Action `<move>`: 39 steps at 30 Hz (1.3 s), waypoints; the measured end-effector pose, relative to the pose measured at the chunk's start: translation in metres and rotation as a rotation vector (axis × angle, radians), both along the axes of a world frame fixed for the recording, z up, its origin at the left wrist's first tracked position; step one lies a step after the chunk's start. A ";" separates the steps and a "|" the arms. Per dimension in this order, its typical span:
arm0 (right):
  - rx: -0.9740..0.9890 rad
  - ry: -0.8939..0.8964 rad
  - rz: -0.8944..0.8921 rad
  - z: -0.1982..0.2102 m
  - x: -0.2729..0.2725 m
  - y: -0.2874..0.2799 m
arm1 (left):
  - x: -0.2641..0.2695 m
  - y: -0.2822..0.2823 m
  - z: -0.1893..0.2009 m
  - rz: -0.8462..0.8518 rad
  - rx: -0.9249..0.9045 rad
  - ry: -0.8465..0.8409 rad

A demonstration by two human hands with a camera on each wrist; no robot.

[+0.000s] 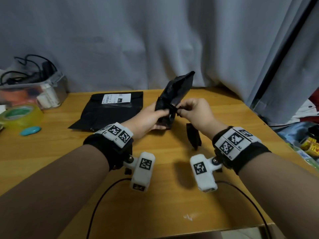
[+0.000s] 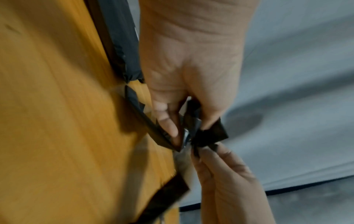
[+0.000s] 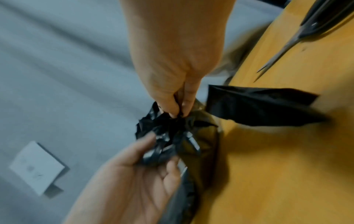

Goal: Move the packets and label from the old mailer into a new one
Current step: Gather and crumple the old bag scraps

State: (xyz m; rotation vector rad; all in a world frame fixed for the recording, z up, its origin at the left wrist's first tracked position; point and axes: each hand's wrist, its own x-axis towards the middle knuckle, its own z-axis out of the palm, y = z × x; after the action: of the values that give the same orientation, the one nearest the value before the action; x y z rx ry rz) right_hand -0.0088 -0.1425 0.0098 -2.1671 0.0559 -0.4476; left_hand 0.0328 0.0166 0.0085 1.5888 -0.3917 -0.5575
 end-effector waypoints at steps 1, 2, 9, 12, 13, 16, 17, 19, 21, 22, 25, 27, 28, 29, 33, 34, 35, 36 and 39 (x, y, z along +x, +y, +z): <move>0.061 -0.051 0.015 0.006 0.002 0.005 | -0.003 -0.001 0.004 -0.020 -0.124 0.098; 0.120 -0.102 0.024 0.011 0.005 0.009 | -0.003 -0.002 0.008 -0.035 -0.241 0.176; 0.431 -0.185 0.121 0.022 0.007 0.039 | -0.001 0.003 0.011 0.049 -0.453 0.146; 0.404 -0.140 0.142 0.005 0.005 0.043 | 0.002 0.014 0.002 0.030 -0.377 0.109; 0.340 -0.143 0.120 -0.001 0.004 0.043 | 0.002 0.016 -0.001 0.029 -0.337 0.101; 0.183 -0.105 0.058 -0.016 0.005 0.044 | 0.003 0.019 -0.011 0.051 -0.196 0.063; 0.207 -0.076 0.068 -0.018 0.004 0.045 | 0.004 0.018 -0.014 0.068 -0.151 0.042; 0.263 -0.047 0.109 -0.023 0.003 0.044 | 0.005 0.015 -0.018 0.117 -0.099 0.004; 0.305 -0.025 0.162 -0.024 0.001 0.040 | 0.008 0.012 -0.020 0.175 -0.075 -0.026; 0.345 -0.006 0.190 -0.024 -0.001 0.036 | 0.010 0.011 -0.020 0.197 -0.063 -0.037; 0.469 0.066 0.230 -0.020 -0.005 0.021 | 0.017 0.012 -0.021 0.245 -0.005 -0.067; 0.471 0.095 0.198 -0.019 -0.007 0.010 | 0.023 0.013 -0.022 0.293 0.038 -0.086; 0.447 0.109 0.171 -0.020 -0.008 0.004 | 0.026 0.013 -0.023 0.328 0.051 -0.092; 0.395 0.145 0.145 -0.022 -0.009 -0.002 | 0.029 0.014 -0.024 0.364 0.056 -0.089; -0.196 0.549 0.141 -0.033 -0.013 -0.017 | 0.034 0.016 -0.028 0.438 0.059 -0.028; -0.353 0.618 0.165 -0.036 -0.014 -0.018 | 0.034 0.016 -0.030 0.438 0.063 -0.024; -0.480 0.634 0.186 -0.037 -0.013 -0.017 | 0.034 0.016 -0.031 0.431 0.070 -0.027; -0.576 0.613 0.198 -0.038 -0.013 -0.015 | 0.033 0.016 -0.033 0.425 0.079 -0.037; -0.796 0.533 0.154 -0.037 -0.010 -0.010 | 0.030 0.016 -0.034 0.411 0.100 -0.065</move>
State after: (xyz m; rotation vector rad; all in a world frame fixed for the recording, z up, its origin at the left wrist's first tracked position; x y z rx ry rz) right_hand -0.0184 -0.1525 -0.0269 -2.9929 0.0020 0.2677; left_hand 0.0627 0.0322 -0.0256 1.7266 -0.0789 -0.2130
